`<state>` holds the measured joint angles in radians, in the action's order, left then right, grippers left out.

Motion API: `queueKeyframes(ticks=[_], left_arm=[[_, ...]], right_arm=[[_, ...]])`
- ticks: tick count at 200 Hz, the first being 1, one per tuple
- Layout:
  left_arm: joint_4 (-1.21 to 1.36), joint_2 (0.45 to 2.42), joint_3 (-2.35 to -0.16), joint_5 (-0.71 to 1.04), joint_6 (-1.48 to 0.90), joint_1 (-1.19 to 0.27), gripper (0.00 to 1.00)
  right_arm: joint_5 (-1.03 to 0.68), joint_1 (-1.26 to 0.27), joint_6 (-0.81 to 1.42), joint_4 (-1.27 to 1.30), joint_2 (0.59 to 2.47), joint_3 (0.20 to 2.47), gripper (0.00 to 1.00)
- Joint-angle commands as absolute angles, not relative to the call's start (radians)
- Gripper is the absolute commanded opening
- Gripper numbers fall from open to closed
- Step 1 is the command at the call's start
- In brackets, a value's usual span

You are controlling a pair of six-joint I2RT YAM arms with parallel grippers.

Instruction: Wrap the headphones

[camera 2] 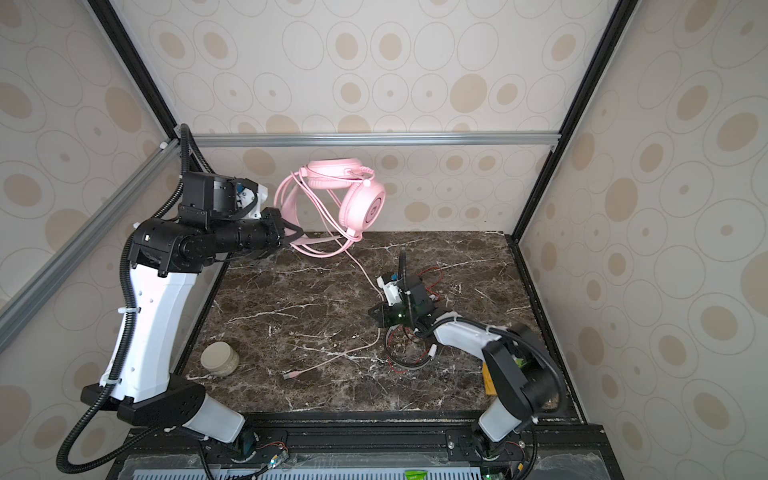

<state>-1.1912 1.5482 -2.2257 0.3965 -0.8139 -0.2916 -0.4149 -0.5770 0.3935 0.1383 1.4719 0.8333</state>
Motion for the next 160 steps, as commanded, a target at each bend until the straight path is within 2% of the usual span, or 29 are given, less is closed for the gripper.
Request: queueKeyframes(ticks=[1, 32, 99, 160], left_arm=[[-1.129, 1.534, -2.246, 0.427, -0.845, -0.242, 0.0], [-1.133, 1.524, -2.249, 0.437, -0.861, -0.205, 0.0], [-1.195, 1.496, -2.204, 0.367, -0.845, -0.142, 0.0], [-1.169, 1.46, -2.1, 0.271, -0.891, -0.126, 0.0]], right_arm=[[-0.274, -0.586, 0.312, -0.12, 1.301, 0.844, 0.0], [-0.138, -0.589, 0.228, -0.424, 1.163, 0.922, 0.0], [0.053, -0.59, 0.196, -0.641, 0.96, 0.943, 0.0], [-0.031, -0.641, 0.162, -0.698, 0.916, 0.95, 0.0]])
